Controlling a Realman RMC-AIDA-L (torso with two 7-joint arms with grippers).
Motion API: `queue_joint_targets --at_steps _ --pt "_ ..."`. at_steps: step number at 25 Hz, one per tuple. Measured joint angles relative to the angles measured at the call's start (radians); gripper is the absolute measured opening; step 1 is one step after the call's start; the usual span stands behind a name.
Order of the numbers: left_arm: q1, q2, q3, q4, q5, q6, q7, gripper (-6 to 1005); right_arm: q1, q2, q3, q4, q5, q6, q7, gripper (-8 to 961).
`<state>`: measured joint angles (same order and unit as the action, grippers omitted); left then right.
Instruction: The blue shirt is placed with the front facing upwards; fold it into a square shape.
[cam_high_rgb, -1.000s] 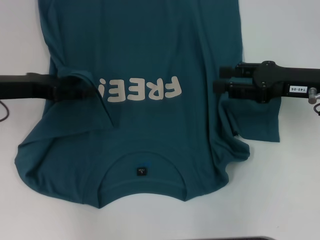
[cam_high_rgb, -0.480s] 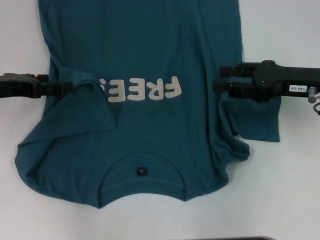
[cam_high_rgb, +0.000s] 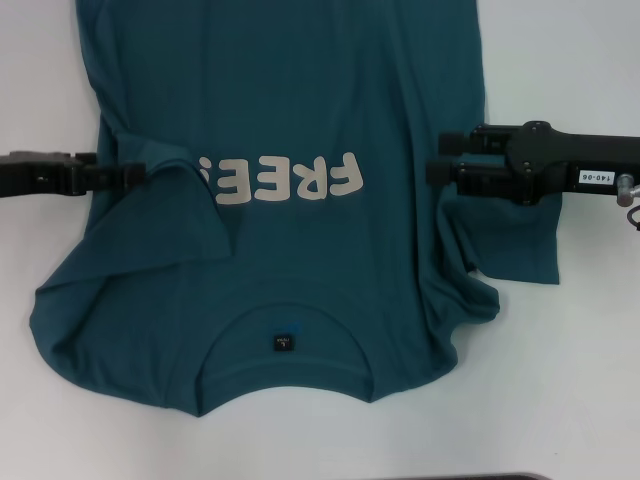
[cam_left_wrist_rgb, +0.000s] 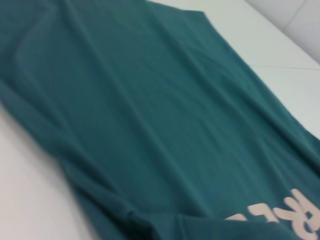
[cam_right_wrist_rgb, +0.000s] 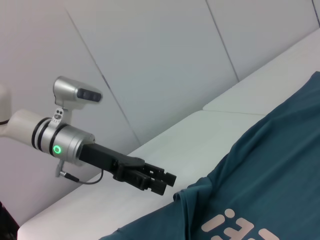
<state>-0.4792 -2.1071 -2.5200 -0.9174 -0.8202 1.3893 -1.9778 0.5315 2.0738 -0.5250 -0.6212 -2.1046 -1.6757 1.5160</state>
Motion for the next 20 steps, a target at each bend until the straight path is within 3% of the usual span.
queue_joint_targets --at_steps 13,20 --pt "-0.019 -0.001 0.005 0.062 0.026 -0.033 -0.057 887 -0.001 -0.002 0.002 0.000 0.000 -0.006 -0.001 548" --pt "-0.050 -0.006 0.060 0.084 0.019 -0.024 -0.075 887 -0.002 -0.005 0.002 0.000 0.000 -0.006 -0.003 547"
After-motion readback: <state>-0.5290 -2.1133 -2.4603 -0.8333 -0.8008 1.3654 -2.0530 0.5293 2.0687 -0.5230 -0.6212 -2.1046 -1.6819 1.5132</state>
